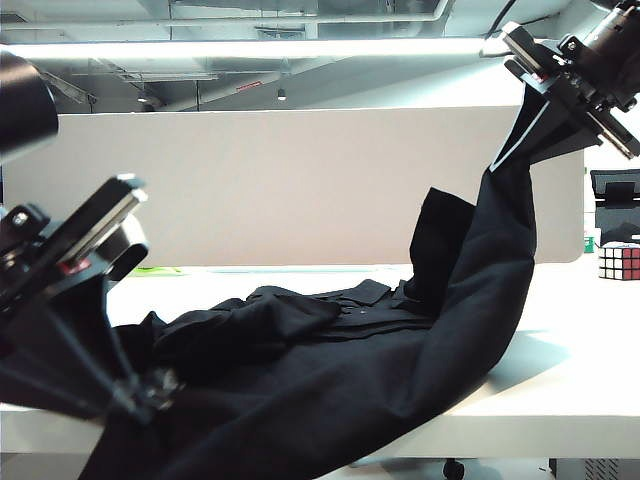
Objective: Fold the bottom side of the T-shirt horizontally towards the center, about one-third of the way, then fold the sleeve back towards the center, creating a straight line along the edge of the T-shirt, and finally fold the bottom of the T-shirt up towards the top, creating a neat rectangle.
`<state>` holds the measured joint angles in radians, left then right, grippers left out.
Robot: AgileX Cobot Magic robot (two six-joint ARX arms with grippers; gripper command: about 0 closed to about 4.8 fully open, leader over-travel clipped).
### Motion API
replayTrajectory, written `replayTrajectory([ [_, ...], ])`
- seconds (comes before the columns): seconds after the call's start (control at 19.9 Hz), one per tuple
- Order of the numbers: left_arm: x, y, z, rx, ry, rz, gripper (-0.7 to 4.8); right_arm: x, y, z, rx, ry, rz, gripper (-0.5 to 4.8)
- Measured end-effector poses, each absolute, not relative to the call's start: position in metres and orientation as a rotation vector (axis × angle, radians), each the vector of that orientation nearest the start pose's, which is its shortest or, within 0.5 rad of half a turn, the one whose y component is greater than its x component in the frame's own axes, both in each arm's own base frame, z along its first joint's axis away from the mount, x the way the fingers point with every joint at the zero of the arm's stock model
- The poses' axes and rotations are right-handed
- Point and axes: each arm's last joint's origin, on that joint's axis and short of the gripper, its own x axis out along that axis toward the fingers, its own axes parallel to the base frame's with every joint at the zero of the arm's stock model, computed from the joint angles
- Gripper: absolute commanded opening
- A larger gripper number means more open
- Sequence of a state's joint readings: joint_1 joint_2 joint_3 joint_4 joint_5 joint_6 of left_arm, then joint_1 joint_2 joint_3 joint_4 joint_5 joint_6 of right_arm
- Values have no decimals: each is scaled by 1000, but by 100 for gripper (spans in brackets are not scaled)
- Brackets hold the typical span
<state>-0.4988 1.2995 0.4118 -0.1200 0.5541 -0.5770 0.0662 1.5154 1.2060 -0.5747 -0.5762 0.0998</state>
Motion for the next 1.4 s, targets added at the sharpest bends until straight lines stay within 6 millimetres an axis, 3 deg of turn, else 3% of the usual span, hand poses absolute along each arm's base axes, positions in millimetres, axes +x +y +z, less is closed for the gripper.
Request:
replayTrajectory([
  [0.1, 171, -112, 131, -536, 1269, -699, -6, 314, 37, 278, 317, 901, 557, -5],
  [0.2, 172, -114, 147, -583, 1225, -750, -6, 314, 37, 279, 315, 895, 557, -5],
  [0.3, 181, -115, 188, -601, 1057, -814, -6, 316, 37, 281, 307, 864, 558, -5],
  [0.4, 207, -106, 239, -627, 843, -818, -6, 322, 37, 286, 314, 797, 548, -5],
  [0.55, 238, -72, 268, -627, 689, -707, -6, 337, 33, 296, 335, 709, 528, -5],
  [0.65, 254, -56, 270, -631, 664, -648, -6, 352, 32, 299, 334, 688, 527, -5],
  [0.75, 283, -41, 268, -610, 658, -588, -6, 380, 33, 302, 330, 670, 529, -5],
  [0.9, 315, -30, 263, -591, 623, -558, -6, 412, 34, 305, 326, 641, 529, -5],
  [1.0, 344, -24, 248, -598, 642, -526, -6, 438, 31, 298, 327, 637, 517, -5],
  [1.4, 403, -17, 210, -580, 669, -460, -6, 496, 27, 264, 322, 637, 473, -5],
])
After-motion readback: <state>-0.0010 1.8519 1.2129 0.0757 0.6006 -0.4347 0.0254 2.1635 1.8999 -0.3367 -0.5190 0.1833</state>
